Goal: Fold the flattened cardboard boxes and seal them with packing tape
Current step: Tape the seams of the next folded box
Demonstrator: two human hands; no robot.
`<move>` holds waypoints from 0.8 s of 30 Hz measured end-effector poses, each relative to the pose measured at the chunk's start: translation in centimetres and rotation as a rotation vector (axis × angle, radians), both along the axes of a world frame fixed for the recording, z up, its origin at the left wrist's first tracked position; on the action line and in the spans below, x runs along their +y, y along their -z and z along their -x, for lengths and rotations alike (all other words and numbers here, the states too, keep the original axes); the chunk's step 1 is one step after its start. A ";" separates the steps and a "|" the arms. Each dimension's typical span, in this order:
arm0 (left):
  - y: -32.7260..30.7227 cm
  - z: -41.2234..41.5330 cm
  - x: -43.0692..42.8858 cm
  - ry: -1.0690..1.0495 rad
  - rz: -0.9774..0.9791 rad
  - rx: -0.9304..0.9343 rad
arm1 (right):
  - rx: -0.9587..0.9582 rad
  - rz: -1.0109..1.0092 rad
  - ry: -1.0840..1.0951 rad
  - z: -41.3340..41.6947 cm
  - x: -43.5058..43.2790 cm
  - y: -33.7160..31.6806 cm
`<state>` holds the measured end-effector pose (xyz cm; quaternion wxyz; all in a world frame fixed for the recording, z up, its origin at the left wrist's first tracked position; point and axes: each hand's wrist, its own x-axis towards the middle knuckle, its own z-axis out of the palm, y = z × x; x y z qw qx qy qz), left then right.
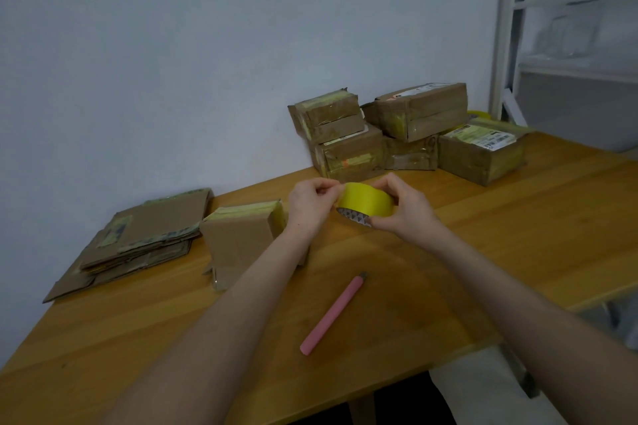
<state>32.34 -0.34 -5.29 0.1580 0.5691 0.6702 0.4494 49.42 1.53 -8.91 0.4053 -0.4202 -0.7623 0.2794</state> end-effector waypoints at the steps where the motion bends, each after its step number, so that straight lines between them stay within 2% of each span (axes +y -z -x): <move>1: -0.1 -0.3 -0.1 0.012 -0.006 0.013 | 0.005 -0.003 0.006 -0.4 -0.1 0.0; 6: -0.6 -1.7 0.0 0.046 -0.048 0.166 | 0.047 -0.031 0.014 -2.0 -0.5 -0.2; 10: -0.5 -2.5 0.5 0.001 -0.109 0.359 | 0.057 -0.034 0.007 -2.9 -0.9 -0.3; 12: -0.6 -2.8 0.6 -0.010 -0.096 0.387 | 0.060 -0.033 0.015 -3.2 -0.8 -0.4; 13: -0.7 -2.9 0.7 -0.010 -0.083 0.353 | 0.061 -0.032 0.017 -3.3 -0.8 -0.4; 16: -0.9 -3.1 0.6 0.029 -0.042 0.049 | 0.065 -0.017 0.023 -3.4 -0.7 -0.5; 18: -0.9 -3.1 0.3 0.046 -0.044 -0.075 | 0.065 -0.003 0.028 -3.3 -0.7 -0.5; 20: -0.9 -3.0 0.2 0.060 -0.075 -0.070 | 0.072 0.003 0.024 -3.2 -0.7 -0.5; 24: -0.9 -2.8 0.2 0.065 -0.109 0.073 | 0.106 0.012 0.010 -2.8 -0.7 -0.4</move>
